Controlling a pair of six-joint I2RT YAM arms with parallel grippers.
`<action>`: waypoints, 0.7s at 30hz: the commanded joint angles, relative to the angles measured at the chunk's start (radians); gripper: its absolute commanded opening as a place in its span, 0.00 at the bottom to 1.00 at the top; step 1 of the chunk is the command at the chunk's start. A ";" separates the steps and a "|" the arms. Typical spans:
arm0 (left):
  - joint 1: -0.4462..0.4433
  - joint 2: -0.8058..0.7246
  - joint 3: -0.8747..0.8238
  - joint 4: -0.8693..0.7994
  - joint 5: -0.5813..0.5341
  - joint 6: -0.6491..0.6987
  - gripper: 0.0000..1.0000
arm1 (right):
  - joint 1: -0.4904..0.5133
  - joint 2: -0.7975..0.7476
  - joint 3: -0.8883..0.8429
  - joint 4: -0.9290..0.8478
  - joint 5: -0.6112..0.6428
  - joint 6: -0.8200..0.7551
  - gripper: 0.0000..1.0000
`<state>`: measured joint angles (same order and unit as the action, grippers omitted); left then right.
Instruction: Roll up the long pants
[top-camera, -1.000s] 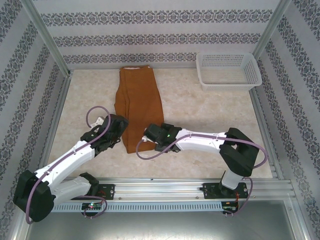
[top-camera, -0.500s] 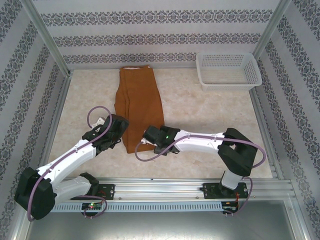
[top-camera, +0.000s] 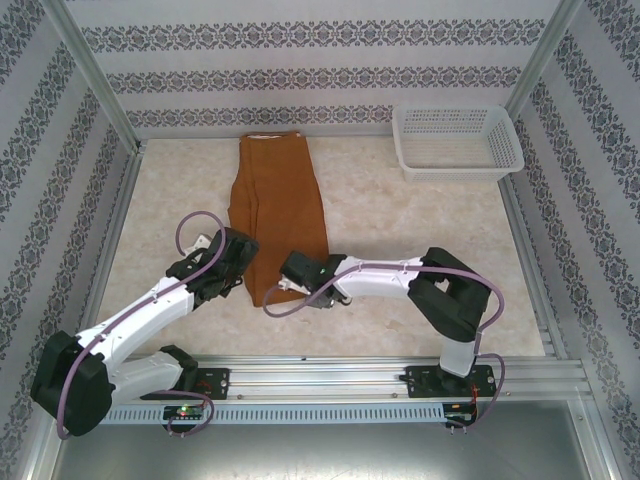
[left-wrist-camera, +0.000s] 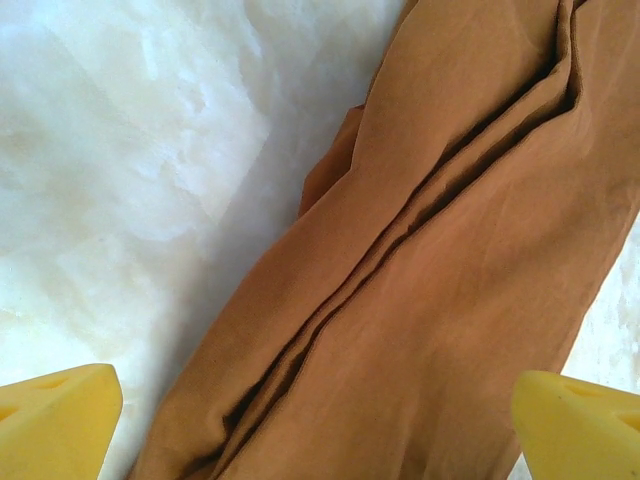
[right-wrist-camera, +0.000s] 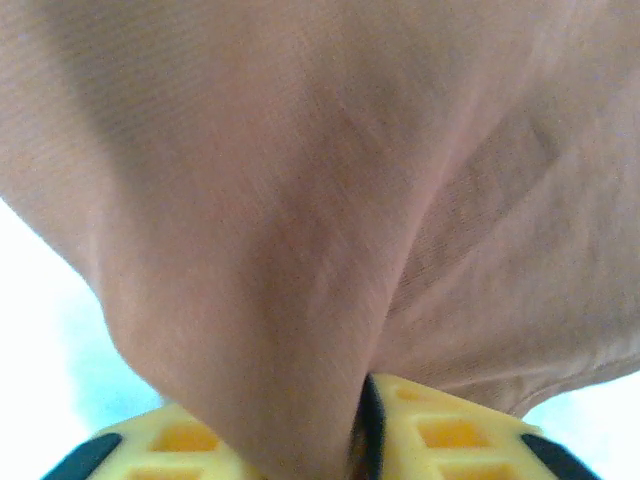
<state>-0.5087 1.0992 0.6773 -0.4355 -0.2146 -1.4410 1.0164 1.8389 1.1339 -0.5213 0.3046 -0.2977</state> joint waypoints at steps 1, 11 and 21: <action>0.005 -0.024 0.019 -0.038 -0.020 0.001 1.00 | -0.010 -0.047 0.084 -0.138 -0.056 0.022 0.00; 0.005 -0.025 0.034 -0.035 0.015 -0.023 1.00 | -0.090 0.011 0.371 -0.360 -0.286 0.041 0.00; -0.002 -0.068 0.040 -0.031 0.074 -0.147 1.00 | -0.188 0.186 0.571 -0.419 -0.420 0.041 0.00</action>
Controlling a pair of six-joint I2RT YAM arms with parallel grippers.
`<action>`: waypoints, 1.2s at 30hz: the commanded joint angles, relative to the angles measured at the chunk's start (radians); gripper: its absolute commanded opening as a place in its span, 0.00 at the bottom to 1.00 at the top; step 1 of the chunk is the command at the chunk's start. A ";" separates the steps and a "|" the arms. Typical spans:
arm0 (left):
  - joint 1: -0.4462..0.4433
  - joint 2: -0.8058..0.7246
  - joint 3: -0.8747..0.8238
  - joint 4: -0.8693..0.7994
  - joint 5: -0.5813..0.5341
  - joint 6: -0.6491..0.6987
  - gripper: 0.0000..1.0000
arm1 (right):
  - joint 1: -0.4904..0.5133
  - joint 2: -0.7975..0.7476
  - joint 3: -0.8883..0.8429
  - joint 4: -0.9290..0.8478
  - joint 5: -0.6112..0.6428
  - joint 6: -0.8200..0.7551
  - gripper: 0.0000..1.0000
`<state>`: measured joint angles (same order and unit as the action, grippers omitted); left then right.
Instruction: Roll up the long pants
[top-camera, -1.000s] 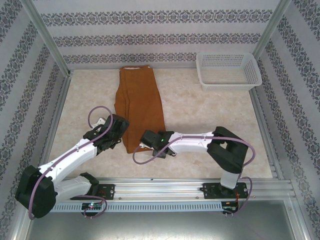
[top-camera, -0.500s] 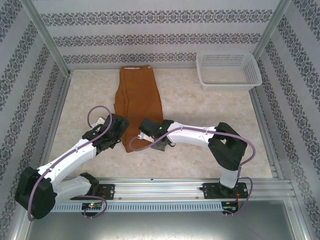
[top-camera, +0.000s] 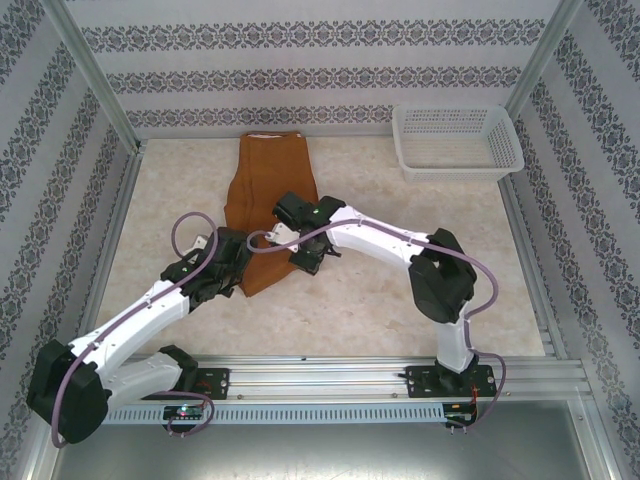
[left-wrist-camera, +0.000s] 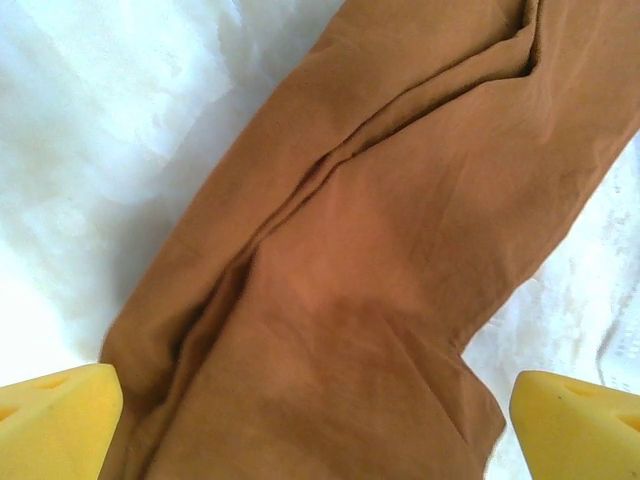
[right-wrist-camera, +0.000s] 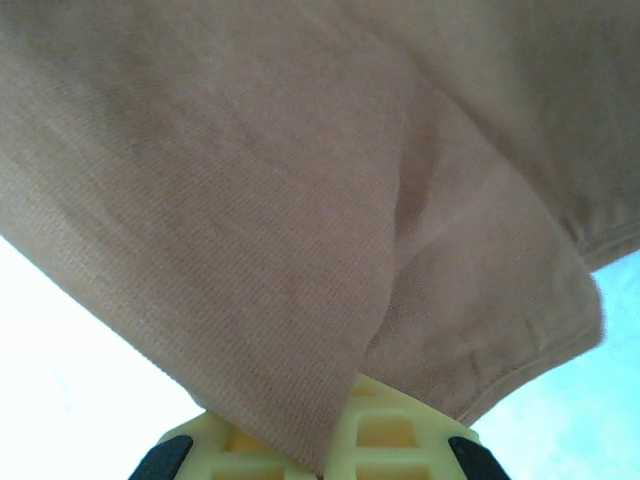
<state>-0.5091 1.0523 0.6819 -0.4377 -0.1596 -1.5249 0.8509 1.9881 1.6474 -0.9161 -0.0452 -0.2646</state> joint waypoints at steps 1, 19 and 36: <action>-0.006 -0.020 0.035 -0.029 0.028 -0.080 1.00 | -0.029 0.047 0.074 -0.027 -0.076 0.008 0.00; -0.157 -0.023 -0.012 -0.083 -0.088 -0.392 1.00 | -0.124 0.128 0.298 -0.100 -0.137 -0.003 0.00; -0.118 0.281 0.100 0.030 -0.252 -0.407 0.56 | -0.136 0.097 0.249 -0.124 -0.131 -0.019 0.00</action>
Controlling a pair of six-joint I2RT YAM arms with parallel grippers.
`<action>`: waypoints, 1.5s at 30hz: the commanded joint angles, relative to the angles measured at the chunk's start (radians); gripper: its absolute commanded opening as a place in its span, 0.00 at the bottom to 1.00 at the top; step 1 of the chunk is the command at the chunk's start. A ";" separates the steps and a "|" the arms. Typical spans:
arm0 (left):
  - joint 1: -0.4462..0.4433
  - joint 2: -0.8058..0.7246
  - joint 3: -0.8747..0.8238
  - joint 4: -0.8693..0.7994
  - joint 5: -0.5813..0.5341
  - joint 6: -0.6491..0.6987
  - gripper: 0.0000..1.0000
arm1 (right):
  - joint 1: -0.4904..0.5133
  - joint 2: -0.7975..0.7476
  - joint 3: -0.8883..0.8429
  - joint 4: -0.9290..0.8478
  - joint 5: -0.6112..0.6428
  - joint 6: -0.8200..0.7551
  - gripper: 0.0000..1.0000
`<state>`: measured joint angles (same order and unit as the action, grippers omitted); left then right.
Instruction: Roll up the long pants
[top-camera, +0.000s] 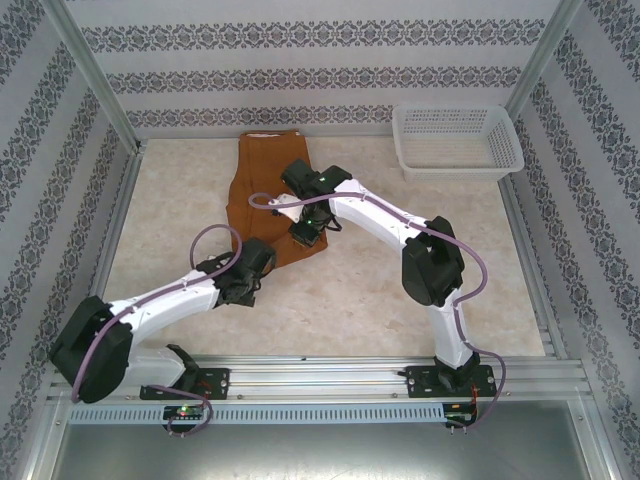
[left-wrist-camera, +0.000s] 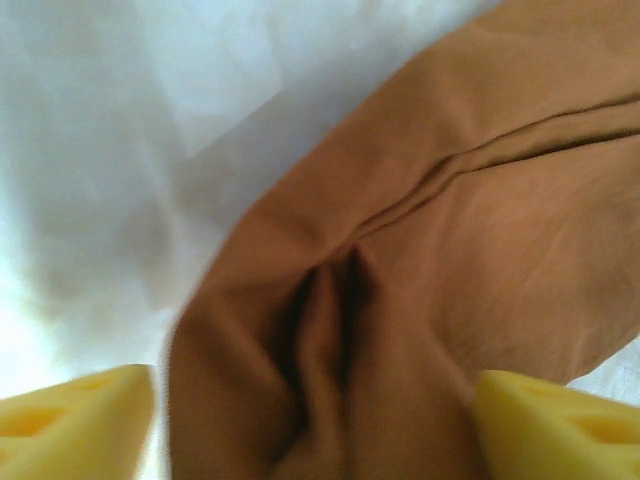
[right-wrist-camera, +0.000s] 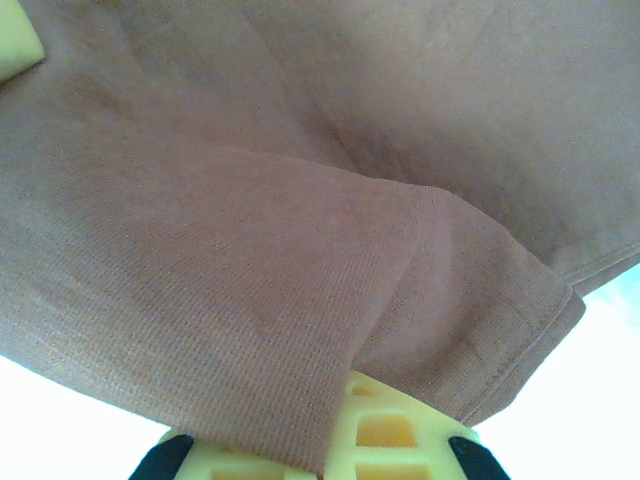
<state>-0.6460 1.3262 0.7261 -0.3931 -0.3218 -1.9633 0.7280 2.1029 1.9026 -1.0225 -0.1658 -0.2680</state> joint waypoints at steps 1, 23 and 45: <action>0.038 0.011 0.072 -0.037 -0.103 0.046 0.41 | -0.018 -0.015 -0.004 -0.024 -0.008 -0.022 0.00; 0.242 0.198 0.240 -0.122 -0.061 0.233 0.11 | -0.010 -0.207 -0.036 0.006 -0.015 0.044 0.00; 0.346 0.334 0.378 -0.138 -0.069 0.351 1.00 | -0.030 0.336 0.320 0.091 -0.087 0.094 0.00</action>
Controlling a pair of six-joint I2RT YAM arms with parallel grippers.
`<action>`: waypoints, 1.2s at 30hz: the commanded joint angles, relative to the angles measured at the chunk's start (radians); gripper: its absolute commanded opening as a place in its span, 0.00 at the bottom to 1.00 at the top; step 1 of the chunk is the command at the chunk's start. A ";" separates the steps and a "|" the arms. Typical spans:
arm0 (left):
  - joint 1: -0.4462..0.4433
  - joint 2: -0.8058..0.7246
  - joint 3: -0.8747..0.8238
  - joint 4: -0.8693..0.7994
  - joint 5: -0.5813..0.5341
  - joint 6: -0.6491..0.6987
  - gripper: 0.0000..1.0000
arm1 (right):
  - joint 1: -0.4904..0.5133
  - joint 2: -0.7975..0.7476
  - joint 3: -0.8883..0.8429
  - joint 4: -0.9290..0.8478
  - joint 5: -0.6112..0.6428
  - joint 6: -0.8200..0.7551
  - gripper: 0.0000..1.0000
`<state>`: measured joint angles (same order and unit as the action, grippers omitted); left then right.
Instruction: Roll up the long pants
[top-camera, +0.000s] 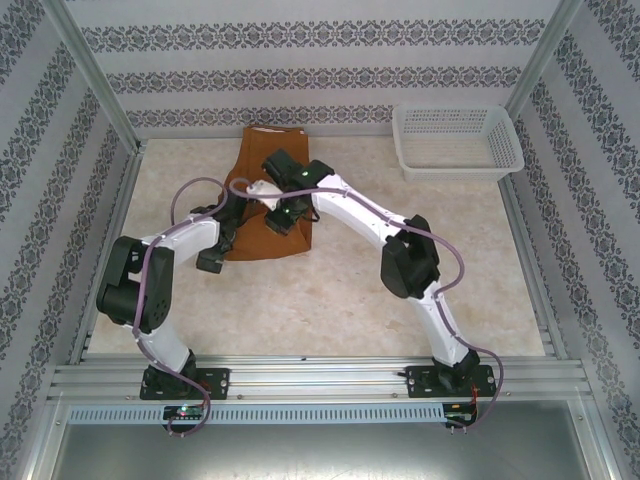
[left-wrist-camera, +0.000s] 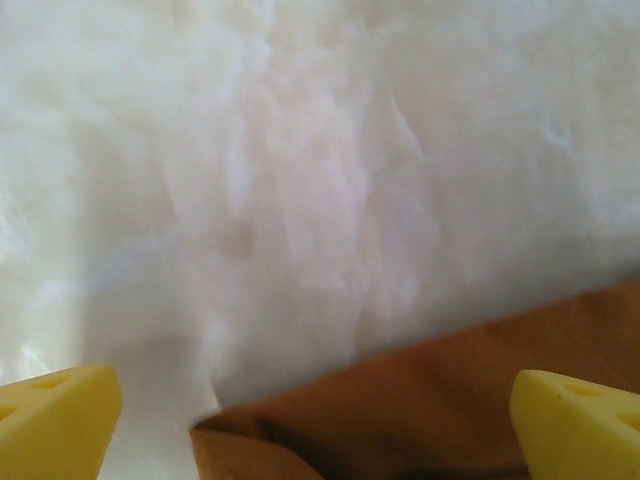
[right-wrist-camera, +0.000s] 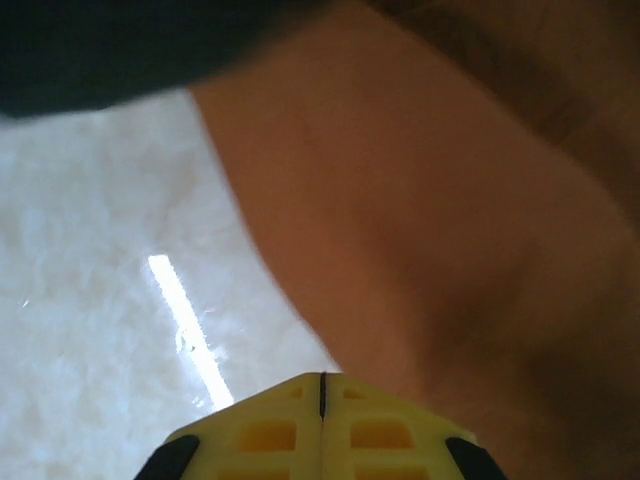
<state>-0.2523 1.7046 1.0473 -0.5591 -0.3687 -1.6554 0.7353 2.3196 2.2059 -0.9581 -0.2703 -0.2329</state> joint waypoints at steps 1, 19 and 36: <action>-0.039 -0.048 0.063 0.027 -0.020 0.056 1.00 | -0.046 0.128 0.008 0.026 0.010 0.062 0.00; 0.001 -0.286 0.128 0.069 0.203 0.157 0.09 | -0.080 -0.022 -0.083 0.088 0.015 0.112 0.02; -0.228 -0.295 -0.097 0.188 0.174 -0.032 0.00 | -0.059 -0.177 -0.232 0.143 -0.003 0.205 0.00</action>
<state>-0.4721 1.3731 0.9585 -0.4103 -0.1246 -1.6768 0.6571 2.1849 2.0193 -0.8536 -0.2539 -0.0647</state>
